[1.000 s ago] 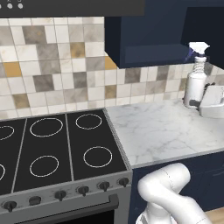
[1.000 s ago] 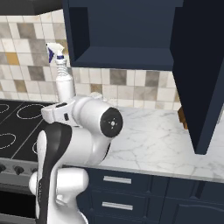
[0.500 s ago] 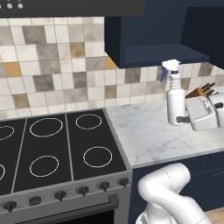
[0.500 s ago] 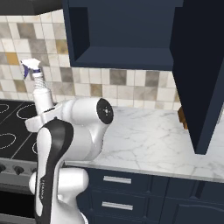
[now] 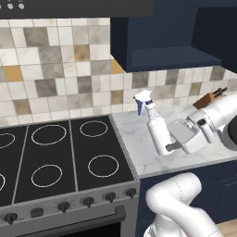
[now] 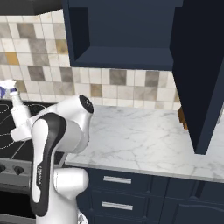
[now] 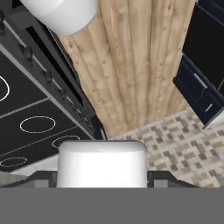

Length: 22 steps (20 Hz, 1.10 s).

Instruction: Locate and retrieve the spray and soap dispenser from the cabinet. Place them next to the sink.

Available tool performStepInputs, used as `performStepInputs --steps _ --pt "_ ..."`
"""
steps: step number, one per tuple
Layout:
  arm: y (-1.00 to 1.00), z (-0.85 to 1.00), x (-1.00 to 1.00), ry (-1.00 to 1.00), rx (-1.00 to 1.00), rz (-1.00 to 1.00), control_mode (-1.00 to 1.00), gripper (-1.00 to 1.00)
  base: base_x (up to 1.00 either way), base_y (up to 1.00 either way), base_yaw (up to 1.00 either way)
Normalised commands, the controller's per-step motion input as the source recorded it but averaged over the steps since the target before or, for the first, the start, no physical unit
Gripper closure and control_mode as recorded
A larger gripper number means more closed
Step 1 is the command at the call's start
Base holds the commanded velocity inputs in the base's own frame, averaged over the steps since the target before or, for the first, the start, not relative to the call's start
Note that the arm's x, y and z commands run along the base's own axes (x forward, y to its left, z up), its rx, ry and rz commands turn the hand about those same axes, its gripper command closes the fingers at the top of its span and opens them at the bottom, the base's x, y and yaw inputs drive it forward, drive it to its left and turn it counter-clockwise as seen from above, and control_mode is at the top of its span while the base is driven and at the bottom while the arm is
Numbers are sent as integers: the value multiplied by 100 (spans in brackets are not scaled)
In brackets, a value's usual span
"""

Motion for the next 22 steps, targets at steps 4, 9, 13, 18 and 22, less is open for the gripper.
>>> performStepInputs --steps 4,9,13,18,22 --pt "31 -55 0 -14 1 31 -100 100 0 0 0" --pt "2 -10 0 -4 1 6 -100 100 0 0 0" --pt "10 -7 0 -2 0 3 -100 100 0 0 0" --pt "0 0 0 0 0 0 100 100 -2 49 37" --pt "0 0 0 0 0 0 100 100 -4 43 43"
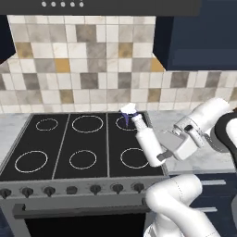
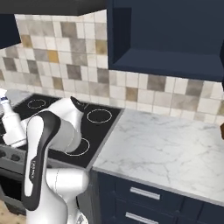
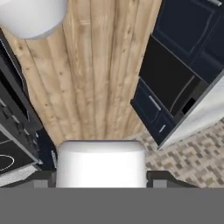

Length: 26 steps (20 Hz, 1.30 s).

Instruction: Locate and retrieve the spray and soap dispenser from the cabinet. Place them next to the sink.

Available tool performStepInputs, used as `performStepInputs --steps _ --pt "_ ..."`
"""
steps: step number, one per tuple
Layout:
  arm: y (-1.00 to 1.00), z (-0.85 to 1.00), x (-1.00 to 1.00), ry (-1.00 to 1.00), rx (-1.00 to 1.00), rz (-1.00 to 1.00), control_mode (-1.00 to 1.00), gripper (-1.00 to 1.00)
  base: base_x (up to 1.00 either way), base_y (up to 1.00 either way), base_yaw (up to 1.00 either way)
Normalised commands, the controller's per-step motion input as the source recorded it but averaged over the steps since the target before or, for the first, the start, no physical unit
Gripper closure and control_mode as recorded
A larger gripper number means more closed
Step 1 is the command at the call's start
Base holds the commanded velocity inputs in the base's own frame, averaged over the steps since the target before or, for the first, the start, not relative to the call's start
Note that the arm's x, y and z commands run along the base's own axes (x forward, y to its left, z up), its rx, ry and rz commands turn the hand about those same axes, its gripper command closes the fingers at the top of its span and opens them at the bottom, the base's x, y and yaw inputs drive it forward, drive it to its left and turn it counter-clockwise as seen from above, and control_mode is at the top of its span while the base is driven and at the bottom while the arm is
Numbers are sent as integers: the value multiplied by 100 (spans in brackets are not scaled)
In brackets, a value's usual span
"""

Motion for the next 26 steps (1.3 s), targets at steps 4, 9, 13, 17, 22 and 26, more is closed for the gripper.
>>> performStepInputs --steps 4,9,13,17,22,26 --pt "0 0 0 0 0 0 100 100 -2 39 44" --pt "0 0 0 0 0 0 100 100 -1 32 46" --pt "0 0 0 0 0 0 100 100 0 24 47" --pt "0 0 0 0 0 0 100 100 0 25 46" --pt "0 0 0 0 0 0 100 100 -8 45 41" --pt "0 0 0 0 0 0 100 100 -34 67 32"
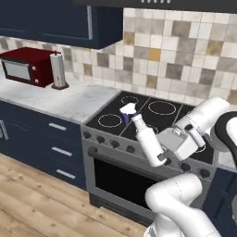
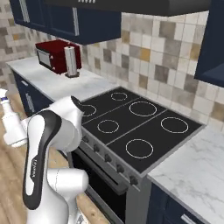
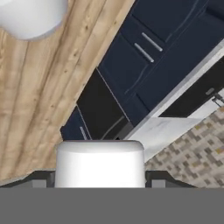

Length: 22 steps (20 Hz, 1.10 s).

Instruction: Locate and retrieve the spray and soap dispenser from the cabinet. Place them next to the sink.

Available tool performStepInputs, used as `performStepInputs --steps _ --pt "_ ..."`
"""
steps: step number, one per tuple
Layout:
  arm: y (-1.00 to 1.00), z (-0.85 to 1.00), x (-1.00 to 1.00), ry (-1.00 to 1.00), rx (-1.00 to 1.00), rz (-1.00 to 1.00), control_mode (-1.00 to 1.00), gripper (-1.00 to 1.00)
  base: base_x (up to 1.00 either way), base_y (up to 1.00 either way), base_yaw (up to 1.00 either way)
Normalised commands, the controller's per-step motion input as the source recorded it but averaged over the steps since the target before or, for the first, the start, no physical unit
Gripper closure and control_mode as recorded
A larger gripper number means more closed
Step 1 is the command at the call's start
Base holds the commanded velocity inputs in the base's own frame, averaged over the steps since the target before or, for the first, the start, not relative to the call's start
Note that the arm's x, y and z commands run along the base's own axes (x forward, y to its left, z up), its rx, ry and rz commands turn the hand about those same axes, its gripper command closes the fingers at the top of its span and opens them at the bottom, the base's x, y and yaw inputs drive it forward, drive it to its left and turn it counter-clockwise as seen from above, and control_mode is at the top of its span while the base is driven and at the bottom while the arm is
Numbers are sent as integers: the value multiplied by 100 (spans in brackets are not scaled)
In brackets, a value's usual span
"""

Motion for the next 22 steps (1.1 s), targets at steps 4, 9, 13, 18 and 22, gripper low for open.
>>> performStepInputs --steps 4,9,13,18,22 --pt "0 0 0 0 0 0 100 100 -50 59 28" --pt "0 0 0 0 0 0 100 100 -17 44 37" --pt "0 0 0 0 0 0 100 100 0 23 44" --pt "0 0 0 0 0 0 100 100 9 23 44" --pt "0 0 0 0 0 0 100 100 12 23 44"
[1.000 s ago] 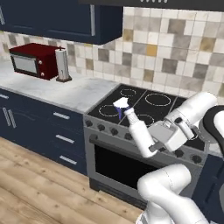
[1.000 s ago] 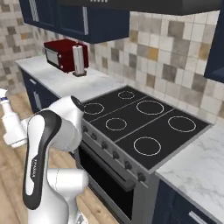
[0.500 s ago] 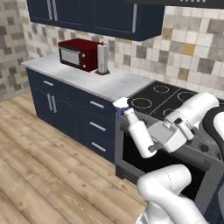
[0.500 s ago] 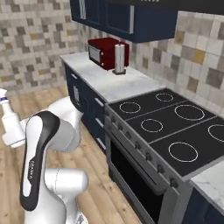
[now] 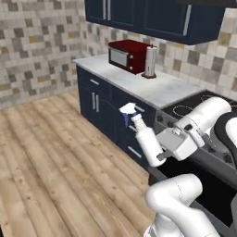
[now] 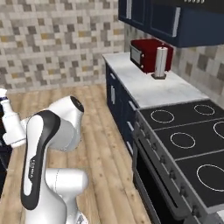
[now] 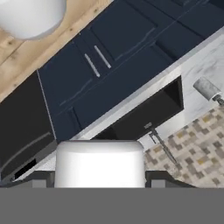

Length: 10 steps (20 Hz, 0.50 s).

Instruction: Locate and retrieve the spray and soap dispenser from the cabinet. Place them next to the sink.

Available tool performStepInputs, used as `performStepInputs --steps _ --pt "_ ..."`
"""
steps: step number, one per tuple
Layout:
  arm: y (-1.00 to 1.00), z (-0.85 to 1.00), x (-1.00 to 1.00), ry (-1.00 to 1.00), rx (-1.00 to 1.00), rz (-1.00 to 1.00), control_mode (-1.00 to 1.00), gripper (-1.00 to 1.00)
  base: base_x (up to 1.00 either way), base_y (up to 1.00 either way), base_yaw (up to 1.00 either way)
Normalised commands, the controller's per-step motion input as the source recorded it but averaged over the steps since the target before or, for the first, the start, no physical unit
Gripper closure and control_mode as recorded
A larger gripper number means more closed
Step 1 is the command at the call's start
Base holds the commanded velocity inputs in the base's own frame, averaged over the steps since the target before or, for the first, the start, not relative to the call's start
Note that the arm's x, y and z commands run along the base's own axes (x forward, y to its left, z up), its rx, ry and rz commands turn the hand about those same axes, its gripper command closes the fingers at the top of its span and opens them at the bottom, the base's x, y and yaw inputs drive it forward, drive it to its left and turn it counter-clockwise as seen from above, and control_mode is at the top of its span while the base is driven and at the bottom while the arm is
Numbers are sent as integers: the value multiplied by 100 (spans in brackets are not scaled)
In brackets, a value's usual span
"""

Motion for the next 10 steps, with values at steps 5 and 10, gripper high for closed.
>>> performStepInputs --steps 5,10 --pt "0 0 0 0 0 0 100 100 6 22 44" --pt "0 0 0 0 0 0 100 100 0 17 46"
